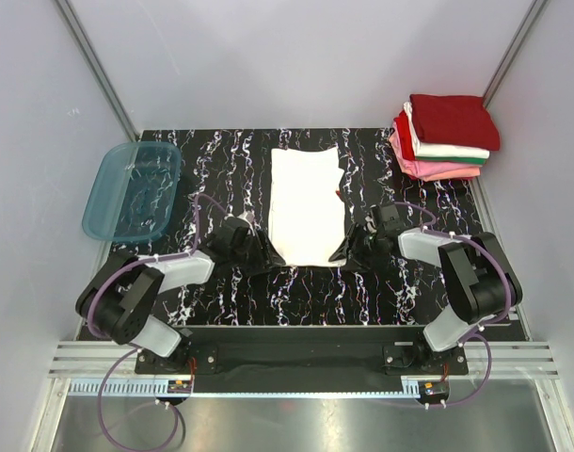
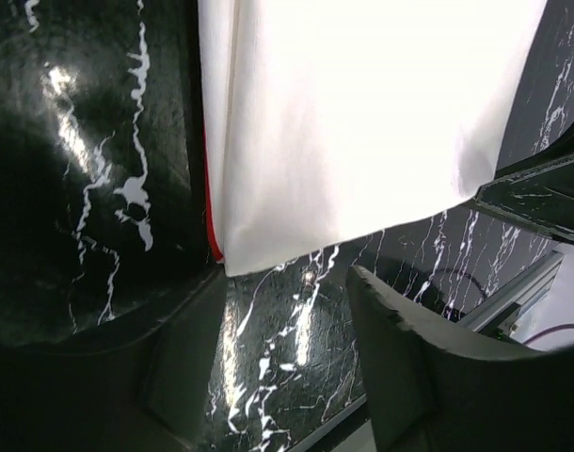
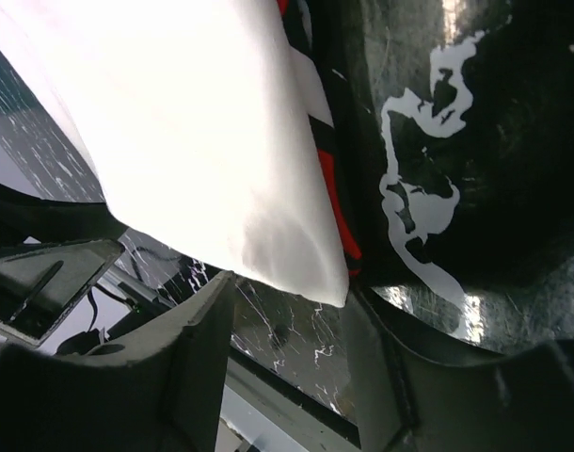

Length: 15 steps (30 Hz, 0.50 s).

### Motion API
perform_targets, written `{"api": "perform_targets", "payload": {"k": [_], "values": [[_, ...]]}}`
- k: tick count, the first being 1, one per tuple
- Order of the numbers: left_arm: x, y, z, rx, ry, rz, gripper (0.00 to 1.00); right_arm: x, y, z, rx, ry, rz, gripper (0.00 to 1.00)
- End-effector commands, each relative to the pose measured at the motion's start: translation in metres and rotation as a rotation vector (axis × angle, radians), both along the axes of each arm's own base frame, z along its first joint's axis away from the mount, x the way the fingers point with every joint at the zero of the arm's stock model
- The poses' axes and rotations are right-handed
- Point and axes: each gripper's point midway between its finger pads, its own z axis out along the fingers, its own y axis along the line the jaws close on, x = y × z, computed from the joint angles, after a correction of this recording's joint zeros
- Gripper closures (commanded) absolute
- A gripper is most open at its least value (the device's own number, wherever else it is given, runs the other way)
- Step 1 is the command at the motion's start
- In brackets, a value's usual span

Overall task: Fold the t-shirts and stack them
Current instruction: Fold the tshirt

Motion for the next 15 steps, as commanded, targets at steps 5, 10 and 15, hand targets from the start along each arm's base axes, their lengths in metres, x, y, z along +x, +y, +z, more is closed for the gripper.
{"api": "perform_targets", "payload": {"k": [5,10,15], "values": [[-0.0126,0.0182,-0.0403,0.108,0.087,0.035,0.49,0.0031,-0.0155,-0.0237,-0.115,0.006,-0.031,0.54],[-0.0069,0.0196,-0.0407,0.124,0.072,0.047,0.75,0.0016,-0.0193,-0.0229,-0.133,0.001,-0.046,0.71],[-0.008,0.0195,-0.0419,0.126,0.077,0.041,1.0,0.0028,-0.02,-0.0252,-0.136,0.004,-0.063,0.92]]}}
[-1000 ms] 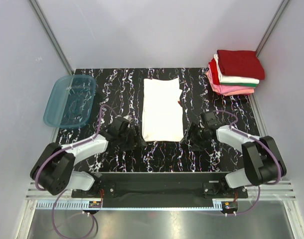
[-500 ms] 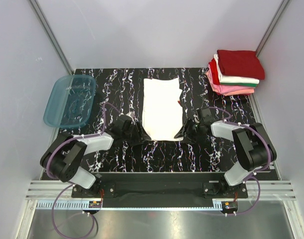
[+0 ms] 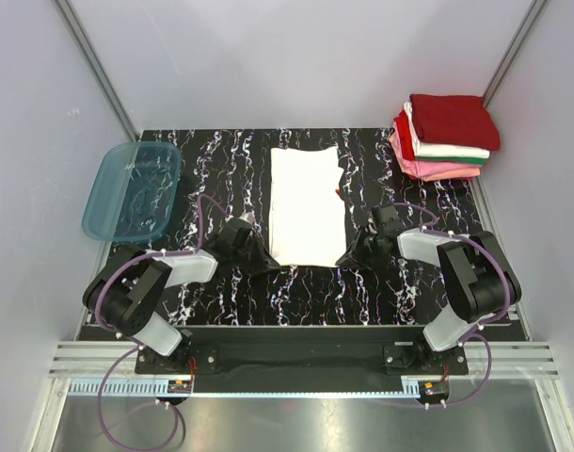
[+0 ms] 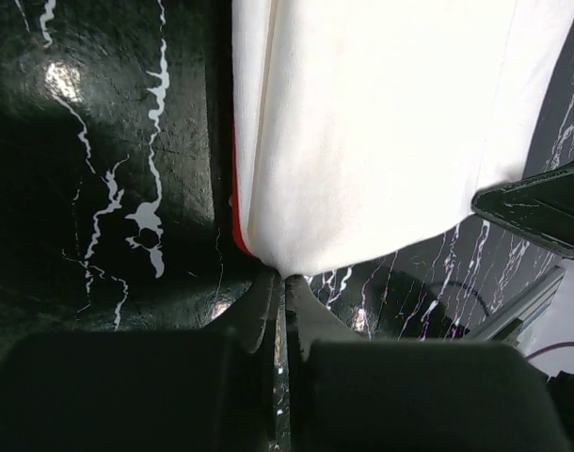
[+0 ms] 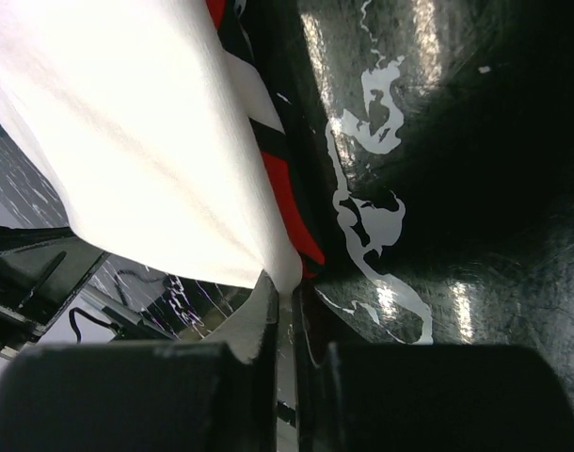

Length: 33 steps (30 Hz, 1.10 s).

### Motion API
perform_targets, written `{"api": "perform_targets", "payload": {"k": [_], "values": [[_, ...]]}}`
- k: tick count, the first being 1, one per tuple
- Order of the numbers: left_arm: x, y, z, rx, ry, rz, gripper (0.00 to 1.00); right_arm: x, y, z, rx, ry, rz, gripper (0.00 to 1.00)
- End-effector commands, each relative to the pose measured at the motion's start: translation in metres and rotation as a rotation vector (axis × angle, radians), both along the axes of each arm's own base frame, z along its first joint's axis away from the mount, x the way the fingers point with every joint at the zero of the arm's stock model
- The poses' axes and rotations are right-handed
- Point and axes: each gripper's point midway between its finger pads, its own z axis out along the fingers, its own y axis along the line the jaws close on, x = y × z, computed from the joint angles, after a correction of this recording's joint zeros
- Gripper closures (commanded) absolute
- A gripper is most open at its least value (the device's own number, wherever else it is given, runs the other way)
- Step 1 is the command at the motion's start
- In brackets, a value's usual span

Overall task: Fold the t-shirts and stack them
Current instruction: Fold the tshirt

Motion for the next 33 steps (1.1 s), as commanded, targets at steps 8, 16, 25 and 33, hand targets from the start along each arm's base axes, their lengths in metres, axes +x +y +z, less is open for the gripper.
{"api": "perform_targets", "payload": {"k": [8,16,25,33], "values": [[-0.034,0.026,-0.018,0.113,0.059,-0.007,1.0,-0.017,-0.016,-0.003,-0.071,0.001,-0.024,1.0],[-0.086,0.025,0.028,0.077,0.039,-0.048,1.0,-0.072,-0.021,0.051,-0.042,-0.058,-0.043,1.0],[-0.124,0.035,0.11,-0.023,-0.045,-0.013,1.0,-0.119,-0.019,0.127,0.048,-0.152,-0.06,1.0],[-0.088,0.035,0.178,0.103,-0.169,-0.037,1.0,-0.087,-0.026,0.171,-0.069,-0.247,-0.058,1.0]]}}
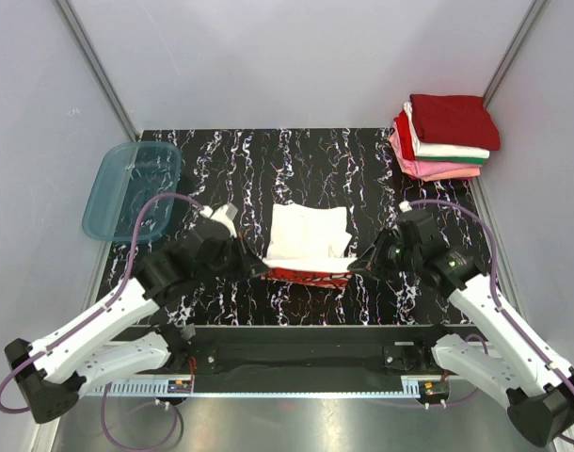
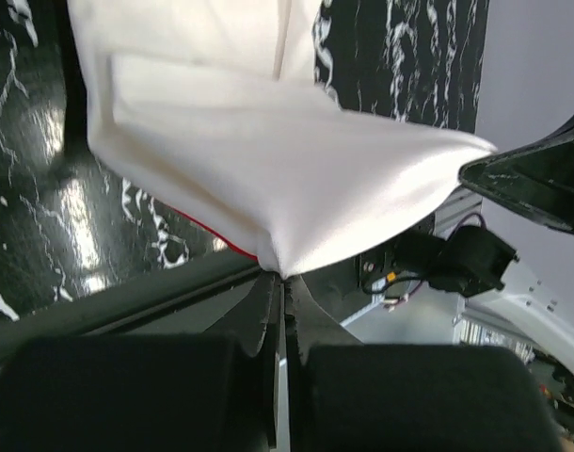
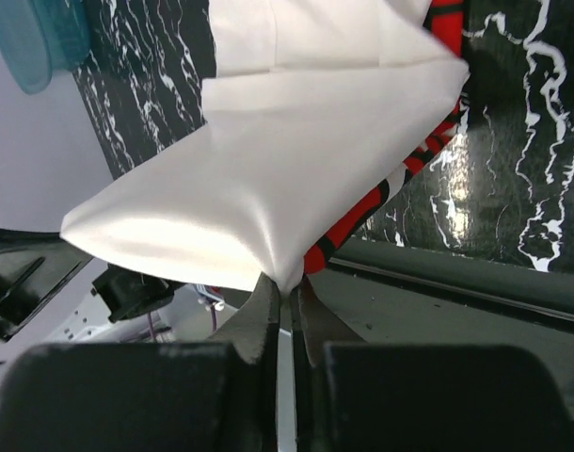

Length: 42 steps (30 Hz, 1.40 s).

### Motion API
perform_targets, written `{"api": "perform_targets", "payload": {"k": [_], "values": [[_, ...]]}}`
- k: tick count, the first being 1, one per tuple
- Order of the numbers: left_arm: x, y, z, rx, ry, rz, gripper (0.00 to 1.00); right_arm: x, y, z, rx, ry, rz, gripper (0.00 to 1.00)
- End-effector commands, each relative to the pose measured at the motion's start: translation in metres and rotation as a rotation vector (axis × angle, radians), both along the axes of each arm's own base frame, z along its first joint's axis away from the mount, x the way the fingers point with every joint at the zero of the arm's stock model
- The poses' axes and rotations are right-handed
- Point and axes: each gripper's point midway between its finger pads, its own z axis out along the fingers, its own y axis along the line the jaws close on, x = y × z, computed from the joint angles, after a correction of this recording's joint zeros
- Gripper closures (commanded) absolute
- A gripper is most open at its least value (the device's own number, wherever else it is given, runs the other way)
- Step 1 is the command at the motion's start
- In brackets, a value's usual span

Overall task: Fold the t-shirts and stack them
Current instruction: Fold the tshirt

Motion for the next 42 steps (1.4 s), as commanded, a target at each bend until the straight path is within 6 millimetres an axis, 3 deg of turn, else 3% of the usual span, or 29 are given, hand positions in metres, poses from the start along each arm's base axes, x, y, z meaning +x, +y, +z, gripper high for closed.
{"api": "perform_targets", "payload": {"k": [1,9,13,14,15,19,21,22,24,25,26,27,28,29,33,34,35,36,37,39,41,42], "values": [[0.022,0.017,0.004,0.137,-0.032,0.037,1.0,0.019,-0.018,0.008,-0.14,-0.041,-0.063,1.0],[0.06,0.006,0.006,0.111,-0.017,-0.002,1.0,0.056,-0.016,0.01,-0.215,-0.064,-0.062,1.0],[0.088,0.006,0.011,0.118,-0.006,-0.011,1.0,0.089,-0.017,0.015,-0.209,-0.074,-0.074,1.0],[0.098,0.004,0.021,0.117,-0.034,-0.022,1.0,0.099,-0.019,0.018,-0.201,-0.079,-0.081,1.0],[0.106,0.002,0.012,0.136,-0.005,-0.029,1.0,0.112,-0.023,0.019,-0.191,-0.089,-0.09,1.0],[0.155,0.0,0.01,0.141,0.024,-0.028,1.0,0.172,-0.023,0.015,-0.207,-0.069,-0.087,1.0],[0.189,-0.006,-0.005,0.161,0.055,-0.041,0.97,0.199,-0.018,0.011,-0.197,-0.076,-0.07,0.98],[0.207,0.002,-0.014,0.176,0.078,-0.014,0.89,0.225,-0.013,-0.004,-0.193,-0.048,-0.062,0.93],[0.251,-0.003,-0.043,0.185,0.138,-0.008,0.89,0.255,-0.009,-0.021,-0.189,-0.019,-0.041,0.8],[0.273,0.004,-0.051,0.168,0.155,0.005,0.82,0.291,-0.006,-0.037,-0.199,0.011,-0.042,0.45],[0.305,-0.008,-0.024,0.107,0.083,-0.023,0.48,0.308,-0.006,-0.044,-0.195,0.023,-0.03,0.3],[0.315,-0.005,-0.072,0.132,0.222,-0.026,0.3,0.31,-0.005,-0.056,-0.209,0.079,-0.008,0.21],[0.332,0.002,-0.075,0.127,0.232,-0.01,0.18,0.336,-0.004,-0.059,-0.223,0.071,-0.025,0.15],[0.355,-0.002,-0.07,0.125,0.189,-0.021,0.14,0.343,-0.003,-0.056,-0.226,0.059,-0.022,0.14],[0.351,0.006,-0.052,0.136,0.135,0.014,0.09,0.358,0.002,-0.024,-0.196,-0.098,-0.007,0.06],[0.348,0.009,-0.047,0.144,0.106,0.026,0.08,0.348,-0.002,-0.02,-0.204,-0.103,-0.008,0.05],[0.33,0.018,-0.045,0.16,0.097,0.041,0.08,0.343,-0.005,-0.02,-0.207,-0.109,-0.012,0.05],[0.331,0.019,-0.038,0.152,0.047,0.048,0.08,0.343,-0.005,-0.017,-0.206,-0.142,-0.017,0.05],[0.325,0.021,-0.038,0.157,0.038,0.048,0.08,0.326,-0.009,-0.024,-0.209,-0.125,-0.012,0.05],[0.307,0.028,-0.038,0.185,0.034,0.039,0.1,0.317,-0.01,-0.029,-0.206,-0.143,-0.017,0.05],[0.285,0.029,-0.045,0.204,0.043,0.024,0.11,0.29,-0.016,-0.049,-0.217,-0.09,-0.018,0.05],[0.279,0.024,-0.046,0.199,0.021,0.016,0.11,0.275,-0.019,-0.071,-0.216,-0.049,-0.024,0.05]]}}
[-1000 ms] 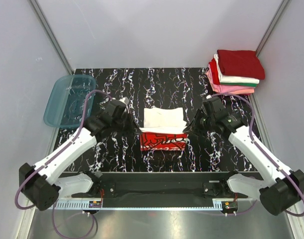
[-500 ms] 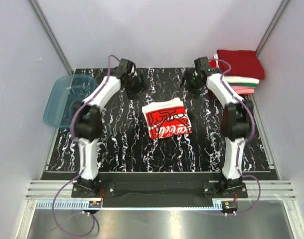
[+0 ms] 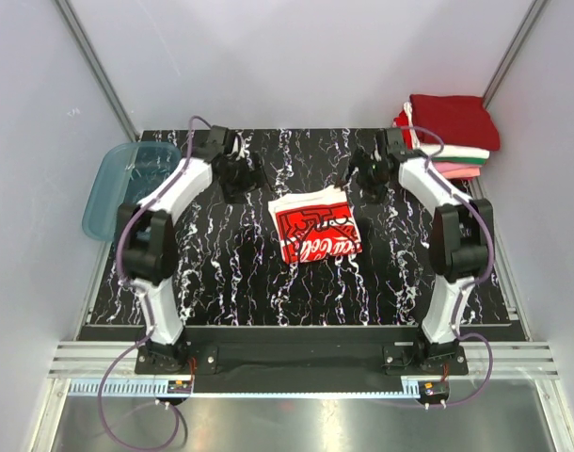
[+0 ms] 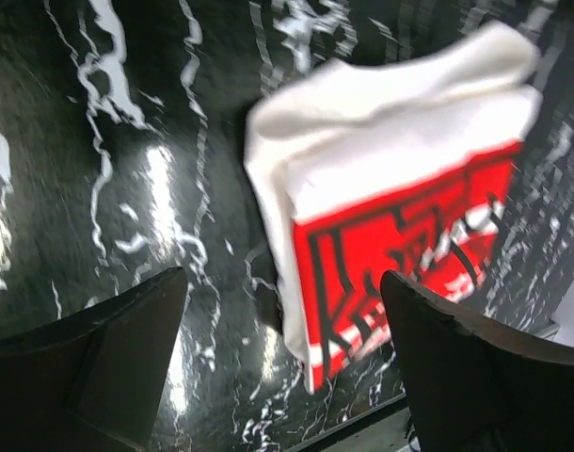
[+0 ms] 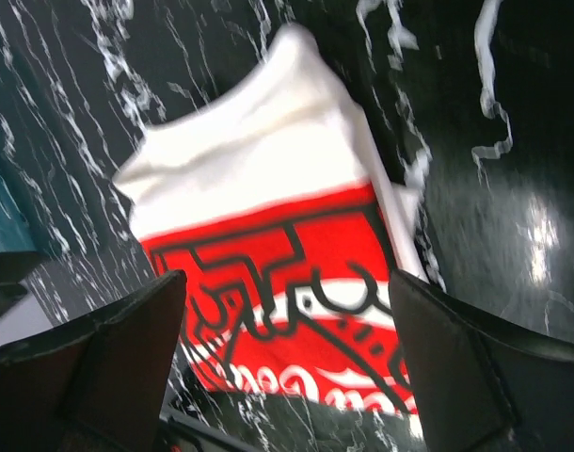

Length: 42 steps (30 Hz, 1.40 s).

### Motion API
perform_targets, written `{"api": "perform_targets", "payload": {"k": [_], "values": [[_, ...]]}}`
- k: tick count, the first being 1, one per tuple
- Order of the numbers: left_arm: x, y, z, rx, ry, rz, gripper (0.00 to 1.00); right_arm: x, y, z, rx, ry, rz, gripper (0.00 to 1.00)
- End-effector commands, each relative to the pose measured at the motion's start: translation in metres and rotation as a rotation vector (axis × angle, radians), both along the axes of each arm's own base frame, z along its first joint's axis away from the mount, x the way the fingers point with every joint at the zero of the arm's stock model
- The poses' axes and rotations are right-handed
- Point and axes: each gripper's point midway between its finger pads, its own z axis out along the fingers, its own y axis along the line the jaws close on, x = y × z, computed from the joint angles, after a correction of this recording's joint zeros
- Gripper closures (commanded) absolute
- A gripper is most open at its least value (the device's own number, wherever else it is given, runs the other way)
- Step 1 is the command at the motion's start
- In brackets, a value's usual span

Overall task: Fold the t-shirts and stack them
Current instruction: Fold the tshirt

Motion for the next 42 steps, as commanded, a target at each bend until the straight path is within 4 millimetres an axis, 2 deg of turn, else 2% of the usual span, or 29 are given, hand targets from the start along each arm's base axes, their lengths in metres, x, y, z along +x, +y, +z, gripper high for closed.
{"api": "perform_targets", "payload": {"k": [1,3,4,6,8,9,13,14,17,18,20,21,22,23,24,25,26,27,28,29,30,32,33,34,36,39,40,41,42], "values": [[-0.015,-0.006,0.016,-0.006,-0.134,-0.039,0.12,-0.021,-0.003,0.003,0.016,-0.073,0.004,0.06],[-0.029,-0.016,0.018,-0.032,-0.169,-0.057,0.12,-0.032,-0.004,-0.007,0.032,-0.068,-0.011,0.06],[-0.048,-0.017,-0.003,-0.036,-0.12,-0.068,0.12,-0.05,-0.005,-0.021,0.035,-0.032,-0.012,0.07],[-0.054,-0.027,-0.002,-0.093,-0.153,-0.069,0.12,-0.061,-0.002,-0.029,0.072,-0.024,-0.012,0.11],[-0.075,-0.036,-0.022,-0.114,-0.103,-0.082,0.13,-0.083,-0.004,-0.047,0.073,0.025,-0.018,0.16],[-0.079,-0.046,-0.025,-0.128,-0.11,-0.106,0.13,-0.095,-0.004,-0.059,0.082,0.046,-0.017,0.18],[-0.105,-0.074,-0.052,-0.173,-0.052,-0.17,0.14,-0.122,-0.002,-0.07,0.083,0.057,-0.008,0.27],[-0.104,-0.081,-0.052,-0.195,-0.071,-0.18,0.16,-0.127,0.0,-0.072,0.084,0.058,-0.004,0.34],[-0.12,-0.094,-0.067,-0.199,-0.038,-0.212,0.32,-0.148,-0.001,-0.083,0.086,0.086,-0.001,0.51],[-0.127,-0.099,-0.07,-0.193,-0.03,-0.229,0.43,-0.159,-0.001,-0.087,0.081,0.096,0.008,0.55],[-0.143,-0.096,-0.078,-0.182,-0.009,-0.233,0.54,-0.174,-0.005,-0.092,0.059,0.121,0.002,0.63],[-0.164,-0.089,-0.091,-0.162,0.037,-0.235,0.59,-0.187,-0.007,-0.093,0.049,0.133,0.001,0.64],[-0.172,-0.087,-0.083,-0.174,0.028,-0.223,0.59,-0.195,-0.01,-0.093,0.044,0.144,-0.011,0.64],[-0.187,-0.085,-0.084,-0.17,0.041,-0.226,0.6,-0.215,-0.016,-0.101,0.024,0.192,-0.023,0.65],[-0.208,-0.071,-0.096,-0.136,0.08,-0.211,0.59,-0.223,-0.016,-0.09,0.028,0.165,-0.028,0.65],[-0.214,-0.07,-0.081,-0.157,0.049,-0.202,0.57,-0.232,-0.017,-0.087,0.037,0.168,-0.044,0.64],[-0.231,-0.066,-0.081,-0.134,0.072,-0.216,0.54,-0.246,-0.02,-0.086,0.029,0.194,-0.052,0.63],[-0.241,-0.056,-0.085,-0.097,0.076,-0.205,0.48,-0.255,-0.02,-0.074,0.045,0.159,-0.056,0.51],[-0.244,-0.053,-0.072,-0.096,0.038,-0.211,0.34,-0.262,-0.02,-0.068,0.047,0.148,-0.05,0.43],[-0.255,-0.04,-0.074,-0.045,0.074,-0.209,0.29,-0.273,-0.025,-0.066,0.035,0.17,-0.065,0.33],[-0.252,-0.033,-0.069,-0.007,0.047,-0.194,0.26,-0.272,-0.027,-0.05,0.046,0.107,-0.074,0.18],[-0.251,-0.021,-0.054,0.036,0.003,-0.196,0.21,-0.275,-0.036,-0.038,0.014,0.082,-0.096,0.1],[-0.239,-0.022,-0.04,0.05,-0.053,-0.185,0.2,-0.265,-0.036,-0.019,0.019,0.024,-0.098,0.07],[-0.232,-0.023,-0.031,0.057,-0.095,-0.201,0.2,-0.261,-0.039,-0.012,-0.005,0.001,-0.096,0.06],[-0.209,-0.03,-0.013,0.061,-0.163,-0.206,0.2,-0.242,-0.047,0.001,-0.061,-0.046,-0.123,0.06],[-0.176,-0.041,0.004,0.03,-0.219,-0.195,0.23,-0.211,-0.05,0.001,-0.129,-0.076,-0.123,0.13],[-0.169,-0.044,-0.006,0.036,-0.193,-0.202,0.24,-0.203,-0.05,-0.002,-0.143,-0.079,-0.106,0.14],[-0.156,-0.047,-0.004,0.014,-0.209,-0.193,0.26,-0.189,-0.046,0.003,-0.131,-0.105,-0.1,0.19],[-0.147,-0.055,0.001,-0.011,-0.22,-0.201,0.27,-0.181,-0.047,-0.01,-0.146,-0.071,-0.1,0.22]]}}
